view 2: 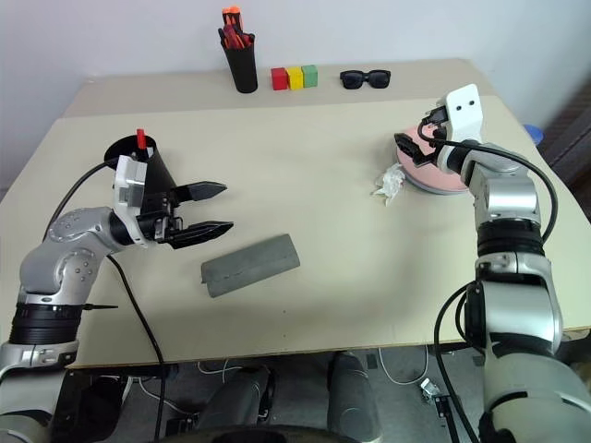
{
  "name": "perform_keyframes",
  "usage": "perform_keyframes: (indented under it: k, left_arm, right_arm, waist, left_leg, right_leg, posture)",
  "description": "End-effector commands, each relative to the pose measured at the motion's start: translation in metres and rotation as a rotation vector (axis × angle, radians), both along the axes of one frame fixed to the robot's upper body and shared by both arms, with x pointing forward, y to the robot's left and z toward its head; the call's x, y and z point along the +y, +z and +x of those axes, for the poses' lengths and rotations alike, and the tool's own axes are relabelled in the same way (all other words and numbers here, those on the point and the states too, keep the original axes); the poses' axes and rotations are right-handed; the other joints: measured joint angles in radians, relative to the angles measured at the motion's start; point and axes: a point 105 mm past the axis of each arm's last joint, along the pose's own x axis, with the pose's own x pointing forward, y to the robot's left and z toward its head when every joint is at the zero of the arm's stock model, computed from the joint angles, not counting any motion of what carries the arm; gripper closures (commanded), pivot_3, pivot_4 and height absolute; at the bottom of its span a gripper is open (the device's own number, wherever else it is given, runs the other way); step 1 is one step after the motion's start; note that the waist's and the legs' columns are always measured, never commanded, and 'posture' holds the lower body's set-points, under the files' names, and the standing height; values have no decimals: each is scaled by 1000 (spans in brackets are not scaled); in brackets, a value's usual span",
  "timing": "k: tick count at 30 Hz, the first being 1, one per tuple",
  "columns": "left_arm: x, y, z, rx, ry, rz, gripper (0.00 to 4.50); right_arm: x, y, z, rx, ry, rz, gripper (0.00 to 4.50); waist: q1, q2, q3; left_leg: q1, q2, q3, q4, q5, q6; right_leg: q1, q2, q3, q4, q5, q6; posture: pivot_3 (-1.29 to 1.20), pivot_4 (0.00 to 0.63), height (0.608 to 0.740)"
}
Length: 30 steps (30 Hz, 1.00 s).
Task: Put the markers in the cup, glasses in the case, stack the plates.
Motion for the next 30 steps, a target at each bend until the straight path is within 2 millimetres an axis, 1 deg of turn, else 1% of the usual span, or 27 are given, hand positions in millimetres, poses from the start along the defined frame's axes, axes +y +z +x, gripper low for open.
perform_keyframes:
  k: [1, 3, 5, 7, 8, 10, 12, 14, 15, 16, 18, 20, 21, 23, 24, 25, 26, 27, 28, 30]
  left_arm:
    - [1, 12, 0, -53, -3, -24, 0]
    - [0, 12, 1, -53, -7, -24, 0]
    - [-1, 13, 1, -53, -8, -22, 0]
    - [0, 13, 1, -52, -4, -21, 0]
    - [1, 13, 0, -51, 0, -17, 0]
    - [2, 12, 0, -48, 6, -13, 0]
    - [4, 12, -1, -50, 14, -7, 0]
    - [5, 12, -2, -47, 23, -5, 0]
    - [6, 12, -2, -48, 26, -4, 0]
    - [6, 12, -3, -48, 29, -4, 0]
    - [7, 12, -4, -50, 33, -2, 0]
    - [8, 11, -4, -51, 44, 2, 0]
    - [9, 11, -4, -50, 48, 1, 0]
    - [9, 11, -4, -50, 52, -4, 0]
    - [9, 12, -4, -50, 53, -6, 0]
    - [9, 12, -4, -50, 54, -9, 0]
    - [9, 12, -4, -50, 55, -10, 0]
    - [8, 12, -4, -50, 55, -13, 0]
    - [7, 12, -4, -50, 54, -15, 0]
    - [6, 12, -4, -51, 53, -17, 0]
  right_arm:
    - [19, -14, -10, 5, 61, -82, 26]
    - [24, -31, -13, 38, 70, -133, 26]
    - [24, -41, -14, 65, 63, -141, 26]
    - [25, -55, -13, 95, 57, -213, 26]
    - [21, -65, -11, 124, 29, -249, 26]
    - [18, -77, -7, 156, 3, -264, 26]
    - [16, -85, -5, 195, -15, -211, 533]
    - [13, -90, -1, 204, -35, -256, 1356]
    - [13, -89, 1, 200, -40, -244, 1947]
    - [14, -87, 2, 193, -40, -233, 2360]
    - [18, -84, 4, 183, -25, -222, 3451]
    - [24, -75, 4, 152, 15, -202, 4389]
    - [27, -70, 4, 140, 38, -172, 4461]
    - [32, -48, 4, 75, 73, -81, 4461]
    - [33, -41, 4, 56, 81, -49, 4461]
    - [29, -27, 5, 15, 72, -12, 4461]
    - [25, -18, 7, -11, 60, 17, 4461]
    - [17, -11, 8, -39, 27, 9, 4461]
    - [9, -7, 11, -59, -19, -13, 4461]
    - [-17, -10, 18, -51, -174, -63, 4461]
  waist:
    - [1, 0, 0]
    - [1, 0, 0]
    - [1, 0, 0]
    - [1, 0, 0]
    - [-1, 0, 0]
    - [-2, 0, 0]
    - [-2, 0, 0]
    - [-2, 0, 0]
    - [-1, 0, 0]
    - [-2, 0, 0]
    - [-3, 0, 0]
    - [-5, 0, 0]
    - [-4, 0, 0]
    - [-3, 0, 0]
    - [-3, 0, 0]
    - [-3, 0, 0]
    - [-2, 1, 0]
    - [-2, 1, 0]
    - [-1, 1, 0]
    - [0, 1, 0]
  left_leg:
    - [0, 0, 0, 1, 0, 0]
    - [0, 0, 1, 1, 0, 0]
    - [0, -1, 1, 2, 0, 0]
    - [0, -1, 1, 2, 0, 0]
    - [0, 0, 1, 2, 0, -1]
    - [0, 0, 1, 1, 0, 0]
    - [0, 0, 1, 1, 0, 0]
    - [0, 0, 1, 1, 0, 0]
    - [1, 0, 1, 2, 0, -1]
    - [1, 0, 1, 2, 0, -1]
    - [1, 0, 1, 2, 0, -1]
    - [1, 0, 1, 1, 0, -1]
    - [1, 0, 1, 1, 0, -1]
    - [1, 0, 1, 1, 0, -1]
    - [0, 0, 1, 1, 0, -1]
    - [0, 0, 1, 1, 0, -1]
    - [0, 0, 1, 1, 0, -1]
    - [0, 0, 1, 1, 0, -1]
    - [0, 0, 1, 1, 0, -1]
    - [0, 0, 1, 1, 0, -1]
  right_leg:
    - [0, 0, 0, 1, 0, 0]
    - [0, 0, 0, 1, 0, 0]
    - [0, 0, 0, 1, 0, 0]
    - [0, 0, 0, 1, 0, 0]
    - [0, 0, 0, 1, 0, 0]
    - [0, 0, 0, 1, 0, 0]
    - [0, 0, 0, 1, 0, 0]
    - [0, 0, 0, 1, 0, -1]
    - [0, 0, 0, 1, 0, -1]
    - [0, 0, 0, 1, 1, -1]
    - [0, 0, 0, 1, 1, -1]
    - [0, 0, 0, 1, 1, -1]
    - [0, 0, 0, 1, 1, -1]
    - [0, 0, 0, 1, 1, -1]
    - [0, 0, 0, 1, 1, -1]
    - [0, 0, 0, 1, 1, -1]
    - [0, 0, 0, 1, 1, -1]
    - [0, 0, 0, 1, 1, -1]
    - [0, 0, 0, 1, 1, -1]
    - [0, 0, 0, 1, 1, -1]
  posture:
    - [0, 150, 740]
    - [0, 150, 740]
    - [0, 150, 740]
    - [0, 150, 740]
    - [0, 150, 740]
    - [0, 150, 740]
    - [0, 150, 740]
    - [0, 150, 740]
    - [0, 150, 740]
    - [0, 150, 740]
    - [0, 150, 740]
    - [0, 150, 740]
    - [0, 150, 740]
    - [0, 150, 740]
    - [0, 150, 740]
    - [0, 150, 740]
    - [0, 150, 740]
    - [0, 150, 740]
    - [0, 150, 740]
    - [0, 150, 740]
